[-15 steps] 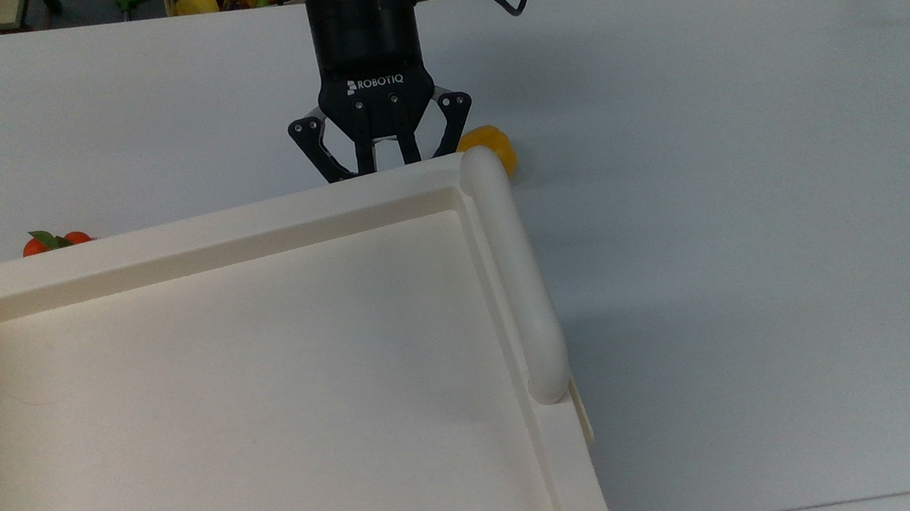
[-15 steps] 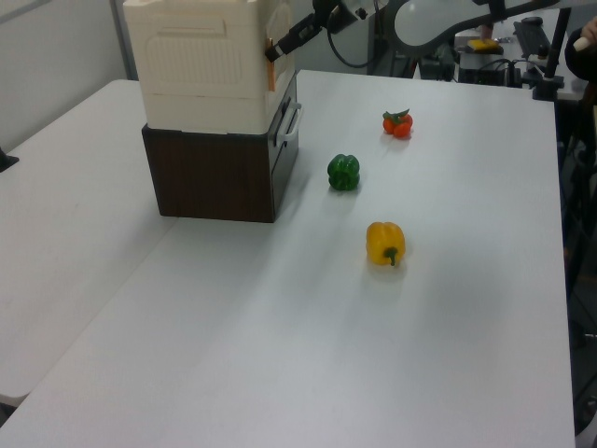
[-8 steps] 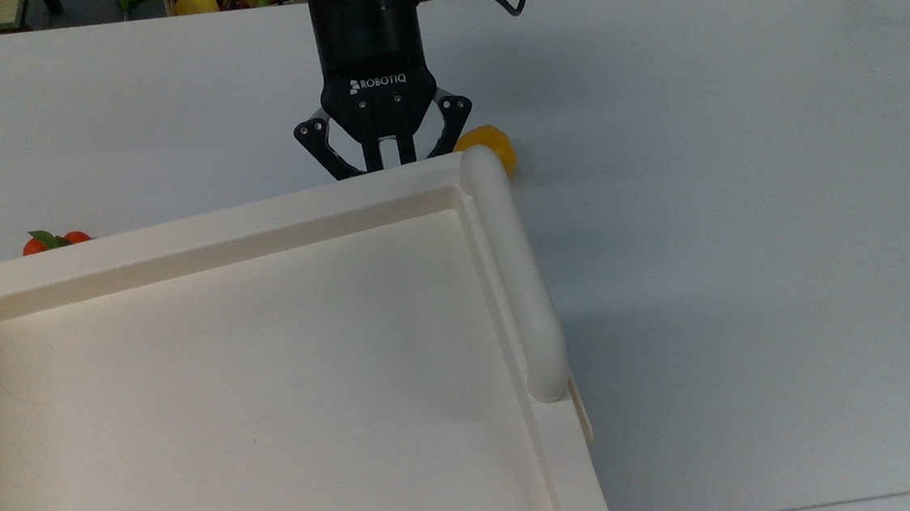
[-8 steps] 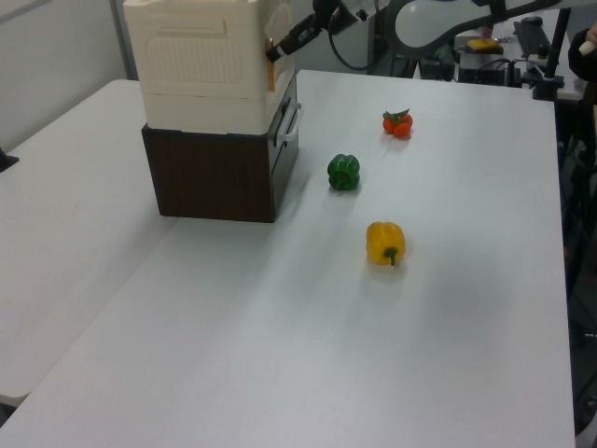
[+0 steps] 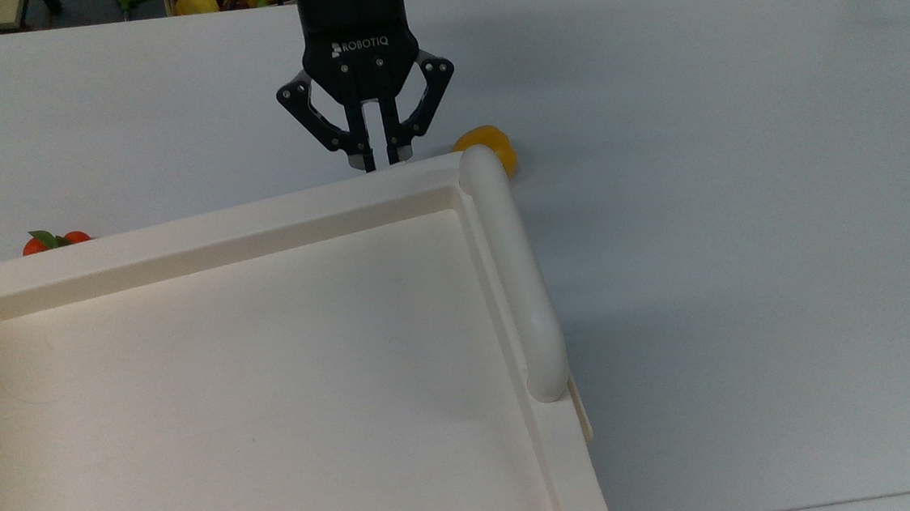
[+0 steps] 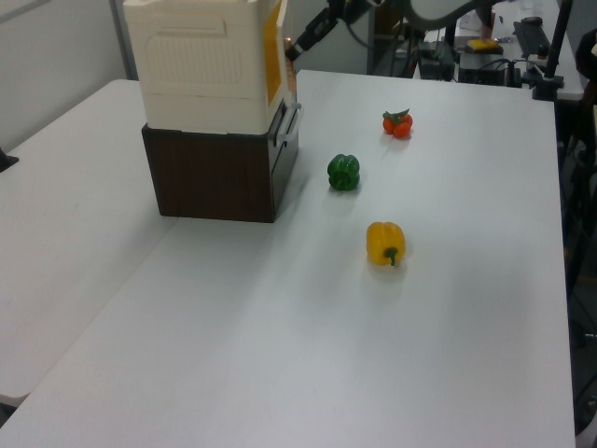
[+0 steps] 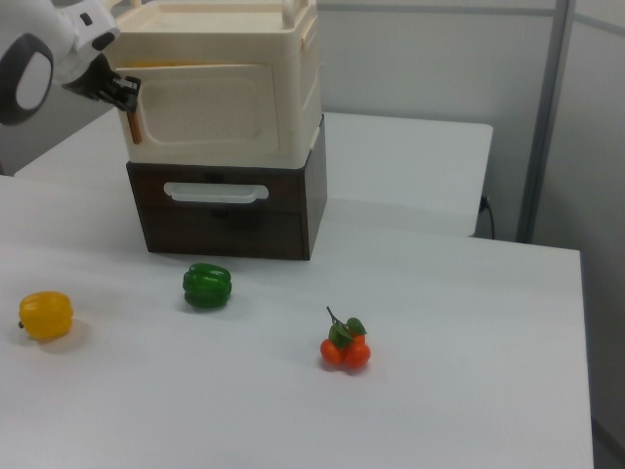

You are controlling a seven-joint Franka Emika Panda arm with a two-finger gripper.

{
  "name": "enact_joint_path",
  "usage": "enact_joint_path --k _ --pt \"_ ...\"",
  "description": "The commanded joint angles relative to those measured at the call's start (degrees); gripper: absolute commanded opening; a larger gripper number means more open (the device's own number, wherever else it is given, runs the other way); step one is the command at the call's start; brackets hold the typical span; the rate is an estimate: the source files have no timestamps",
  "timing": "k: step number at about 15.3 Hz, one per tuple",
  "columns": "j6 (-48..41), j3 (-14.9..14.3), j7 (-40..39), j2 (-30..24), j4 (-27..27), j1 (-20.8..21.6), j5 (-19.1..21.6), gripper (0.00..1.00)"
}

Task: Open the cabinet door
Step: 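Close the gripper on the orange door handle, then pull the handle to swing the cabinet door open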

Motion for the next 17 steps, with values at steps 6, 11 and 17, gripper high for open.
enact_joint_path --k 6,11,17 --pt "-18.70 -0.85 -0.10 -6.64 -3.73 -5.53 0.32 0.01" --pt "-25.91 -3.30 -0.27 -7.87 -3.99 -6.94 0.49 0.03" --pt "-31.89 -8.93 -5.54 -10.60 -3.99 -8.43 3.74 0.19"
